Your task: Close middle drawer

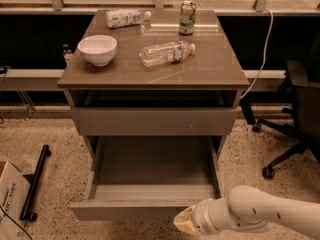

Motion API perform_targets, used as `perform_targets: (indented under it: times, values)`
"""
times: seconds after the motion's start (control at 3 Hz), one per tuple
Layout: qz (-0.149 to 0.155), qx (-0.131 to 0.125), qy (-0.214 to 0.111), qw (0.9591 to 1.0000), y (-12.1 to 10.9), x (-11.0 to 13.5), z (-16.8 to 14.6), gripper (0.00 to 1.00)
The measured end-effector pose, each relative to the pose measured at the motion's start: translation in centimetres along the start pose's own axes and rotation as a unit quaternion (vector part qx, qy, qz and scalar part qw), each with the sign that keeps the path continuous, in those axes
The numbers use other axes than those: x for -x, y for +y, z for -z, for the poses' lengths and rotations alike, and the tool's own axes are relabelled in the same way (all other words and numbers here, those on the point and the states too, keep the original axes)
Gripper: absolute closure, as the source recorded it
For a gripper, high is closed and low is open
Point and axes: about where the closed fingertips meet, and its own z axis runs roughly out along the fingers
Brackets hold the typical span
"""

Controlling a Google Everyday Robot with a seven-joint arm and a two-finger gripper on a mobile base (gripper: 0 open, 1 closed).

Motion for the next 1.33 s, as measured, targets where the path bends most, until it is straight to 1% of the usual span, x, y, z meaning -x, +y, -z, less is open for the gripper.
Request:
perform_targets:
  times: [0.33,0.67,1.0,1.33]
  values:
    - [-0.008,0.004,-0.014,0.9999,-2.5,-0.9,-3.3,1.00]
    - [-0.008,0.003,-0.026,0.9996,-5.1,-1.3,-5.2,1.00]
    - [-0.008,0.003,-0.026,0.9996,-5.0,-1.3,-5.2,1.00]
    - [-0.001,-0.013,-0.051,0.9986,-7.8,-0.1,-5.4,1.00]
